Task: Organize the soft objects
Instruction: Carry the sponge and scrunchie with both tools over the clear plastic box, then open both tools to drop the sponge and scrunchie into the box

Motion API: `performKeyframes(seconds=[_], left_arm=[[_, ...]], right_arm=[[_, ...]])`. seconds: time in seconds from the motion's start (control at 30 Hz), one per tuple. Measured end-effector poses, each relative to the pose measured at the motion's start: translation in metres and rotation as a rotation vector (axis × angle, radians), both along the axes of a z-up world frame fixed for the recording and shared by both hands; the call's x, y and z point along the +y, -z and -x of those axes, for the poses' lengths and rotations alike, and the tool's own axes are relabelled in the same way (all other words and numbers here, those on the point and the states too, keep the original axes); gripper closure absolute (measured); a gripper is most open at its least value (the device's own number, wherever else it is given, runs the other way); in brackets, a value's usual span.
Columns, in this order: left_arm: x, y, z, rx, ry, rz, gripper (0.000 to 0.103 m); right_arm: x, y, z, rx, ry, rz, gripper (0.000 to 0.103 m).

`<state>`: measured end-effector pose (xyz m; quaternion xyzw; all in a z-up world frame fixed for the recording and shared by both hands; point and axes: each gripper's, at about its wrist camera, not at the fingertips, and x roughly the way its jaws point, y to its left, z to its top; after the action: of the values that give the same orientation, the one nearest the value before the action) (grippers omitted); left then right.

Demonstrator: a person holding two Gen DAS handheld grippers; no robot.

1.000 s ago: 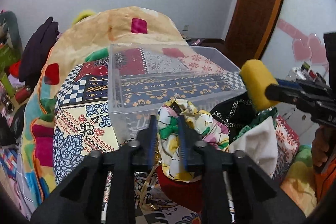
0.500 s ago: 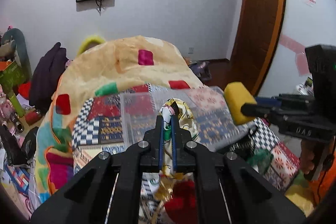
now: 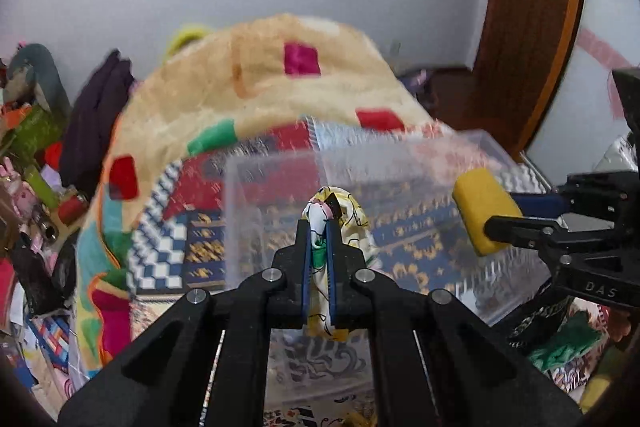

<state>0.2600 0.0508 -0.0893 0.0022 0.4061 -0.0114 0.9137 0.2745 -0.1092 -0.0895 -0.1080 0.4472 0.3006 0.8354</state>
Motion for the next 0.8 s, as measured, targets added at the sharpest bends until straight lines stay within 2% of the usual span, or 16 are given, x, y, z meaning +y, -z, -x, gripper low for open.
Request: performKeyframes(seconds=[0.17,0.37,0.43,0.5,0.53,0.67,0.8], left_arm=[[0.000,0.012,-0.005,0.047,-0.011,0.014,0.095],[0.003,0.005,0.002,0.037,-0.010,0.039,0.071],[0.002,-0.003,0.009,0.011,0.000,0.033,0.060],[0.001,-0.011,0.018,-0.021,0.007,0.026,0.051],[0.000,-0.016,0.024,-0.037,0.010,0.022,0.047],[-0.002,-0.030,0.044,-0.072,0.024,0.015,0.039],[-0.004,-0.043,0.068,-0.112,0.025,0.006,0.026]], right_arm=[[0.007,0.016,-0.005,0.036,-0.028,0.074,0.077],[0.009,0.016,-0.002,0.036,-0.034,0.079,0.074],[0.006,0.011,0.001,0.014,-0.027,0.066,0.066],[0.001,0.001,0.007,-0.019,-0.016,0.040,0.055],[-0.002,-0.004,0.009,-0.036,-0.010,0.026,0.053],[-0.014,-0.025,0.025,-0.113,0.019,-0.014,0.040],[-0.025,-0.043,0.045,-0.179,0.033,-0.046,0.034]])
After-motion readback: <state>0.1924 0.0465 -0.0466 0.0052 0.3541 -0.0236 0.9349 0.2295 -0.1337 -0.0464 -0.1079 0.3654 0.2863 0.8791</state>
